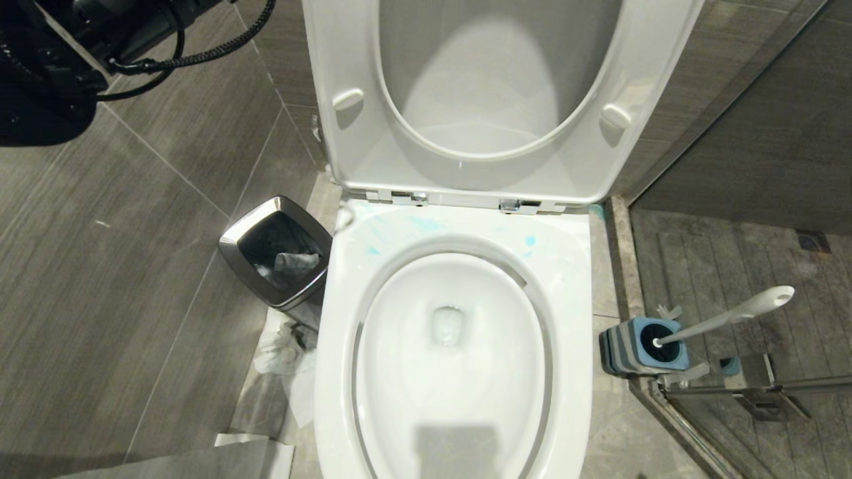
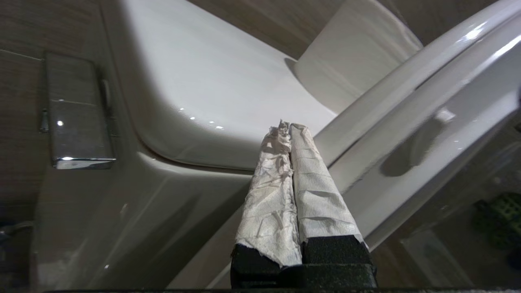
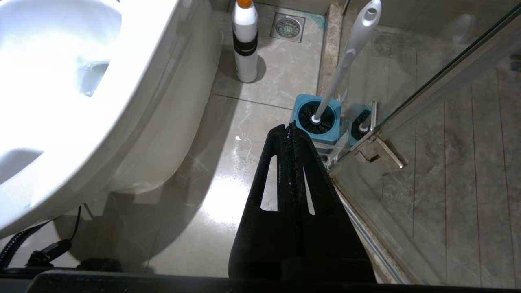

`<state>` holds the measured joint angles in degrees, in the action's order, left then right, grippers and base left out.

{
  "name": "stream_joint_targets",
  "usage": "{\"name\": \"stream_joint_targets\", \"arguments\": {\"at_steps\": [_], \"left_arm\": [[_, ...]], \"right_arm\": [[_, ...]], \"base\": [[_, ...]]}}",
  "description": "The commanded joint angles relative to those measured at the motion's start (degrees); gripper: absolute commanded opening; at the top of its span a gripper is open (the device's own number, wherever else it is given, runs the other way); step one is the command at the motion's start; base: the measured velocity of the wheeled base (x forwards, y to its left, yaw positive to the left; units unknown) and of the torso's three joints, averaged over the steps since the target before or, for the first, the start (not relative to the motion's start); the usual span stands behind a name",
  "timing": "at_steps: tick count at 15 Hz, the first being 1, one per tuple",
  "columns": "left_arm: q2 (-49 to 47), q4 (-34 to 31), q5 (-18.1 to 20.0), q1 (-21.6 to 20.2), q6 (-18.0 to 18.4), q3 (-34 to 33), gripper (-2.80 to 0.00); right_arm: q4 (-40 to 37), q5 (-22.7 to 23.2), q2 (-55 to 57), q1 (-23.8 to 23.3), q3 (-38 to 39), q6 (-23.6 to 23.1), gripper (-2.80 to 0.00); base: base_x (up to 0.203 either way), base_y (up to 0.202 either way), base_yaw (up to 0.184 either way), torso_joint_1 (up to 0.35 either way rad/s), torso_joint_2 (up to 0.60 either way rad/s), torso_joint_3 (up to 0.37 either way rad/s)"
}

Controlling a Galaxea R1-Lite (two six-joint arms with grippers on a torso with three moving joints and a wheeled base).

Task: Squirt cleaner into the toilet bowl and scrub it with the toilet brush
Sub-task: Close the toilet lid

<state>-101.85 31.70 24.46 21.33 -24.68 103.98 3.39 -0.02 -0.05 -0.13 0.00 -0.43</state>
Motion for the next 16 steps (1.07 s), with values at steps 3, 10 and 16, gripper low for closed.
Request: {"name": "stream_joint_targets", "arguments": {"at_steps": [3, 10, 16], "left_arm": [[4.01, -1.02, 0.75, 0.02, -4.48, -2.47, -2.80], [5.94, -4.43, 1.45, 0.01, -4.66, -5.63, -2.80], [0.40, -2.39, -2.65, -0.06, -4.46, 2.37, -2.80]], "right_arm": [[0.04, 0.02, 0.05, -0.04, 1.49, -0.01, -2.80], [0.04, 0.02, 0.05, -0.03, 1.49, -0.01, -2.80], [0.04, 0.02, 0.05, -0.04, 1.49, -0.01, -2.80]], "base": [[0.000, 0.000, 0.000, 0.000, 0.00, 0.000], [0.000, 0.000, 0.000, 0.000, 0.00, 0.000], [0.000, 0.000, 0.000, 0.000, 0.00, 0.000]]}}
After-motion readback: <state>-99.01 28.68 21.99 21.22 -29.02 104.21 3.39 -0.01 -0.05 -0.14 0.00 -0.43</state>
